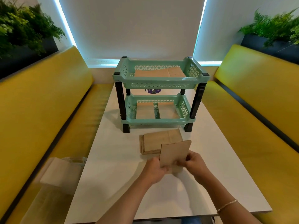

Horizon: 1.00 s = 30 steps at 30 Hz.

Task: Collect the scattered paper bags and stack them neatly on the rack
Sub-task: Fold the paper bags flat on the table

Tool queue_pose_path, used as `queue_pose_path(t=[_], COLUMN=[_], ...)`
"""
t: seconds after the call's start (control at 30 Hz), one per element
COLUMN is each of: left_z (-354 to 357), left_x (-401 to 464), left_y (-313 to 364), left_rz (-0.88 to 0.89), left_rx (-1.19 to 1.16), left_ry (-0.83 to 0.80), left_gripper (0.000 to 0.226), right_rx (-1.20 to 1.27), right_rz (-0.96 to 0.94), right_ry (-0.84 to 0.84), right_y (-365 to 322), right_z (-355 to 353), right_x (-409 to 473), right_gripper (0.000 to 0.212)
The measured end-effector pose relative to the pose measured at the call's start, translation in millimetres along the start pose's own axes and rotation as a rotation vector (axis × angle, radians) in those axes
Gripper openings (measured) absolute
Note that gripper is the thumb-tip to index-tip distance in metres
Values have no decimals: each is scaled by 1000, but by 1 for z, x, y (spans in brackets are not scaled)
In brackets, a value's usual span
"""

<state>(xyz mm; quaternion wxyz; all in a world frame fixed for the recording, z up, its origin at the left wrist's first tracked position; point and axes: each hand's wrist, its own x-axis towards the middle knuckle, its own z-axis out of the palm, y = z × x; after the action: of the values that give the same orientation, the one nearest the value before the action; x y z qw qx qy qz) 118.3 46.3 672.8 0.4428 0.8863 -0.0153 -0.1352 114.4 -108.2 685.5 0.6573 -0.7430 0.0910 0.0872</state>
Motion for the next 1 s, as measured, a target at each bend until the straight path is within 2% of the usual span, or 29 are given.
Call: queue_pose_path(t=[0.1, 0.2, 0.27, 0.4, 0.53, 0.7, 0.9, 1.0], left_z=[-16, -39, -50, -47, -14, -7, -12, -31], left_x=[0, -1, 1, 1, -2, -2, -4, 1], left_y=[12, 26, 26, 14, -2, 5, 2, 8], left_rz=[91, 151, 148, 48, -12, -5, 57, 121], left_rx=[145, 226, 93, -377, -507, -530, -361, -173], left_ry=[-66, -41, 31, 115, 156, 289, 225, 157], left_gripper=[37, 27, 16, 21, 29, 43, 29, 21], right_rx=[148, 133, 70, -133, -240, -153, -224, -202], right_rz=[-58, -95, -86, 0, 5, -17, 74, 98], right_ry=[51, 76, 88, 103, 136, 145, 129, 116], right_y=[-20, -32, -30, -2, 20, 11, 27, 18], right_z=[-14, -31, -40, -41, -26, -23, -27, -30], right_x=[0, 3, 4, 5, 6, 6, 2, 2], right_gripper=[25, 22, 18, 25, 30, 25, 16, 22])
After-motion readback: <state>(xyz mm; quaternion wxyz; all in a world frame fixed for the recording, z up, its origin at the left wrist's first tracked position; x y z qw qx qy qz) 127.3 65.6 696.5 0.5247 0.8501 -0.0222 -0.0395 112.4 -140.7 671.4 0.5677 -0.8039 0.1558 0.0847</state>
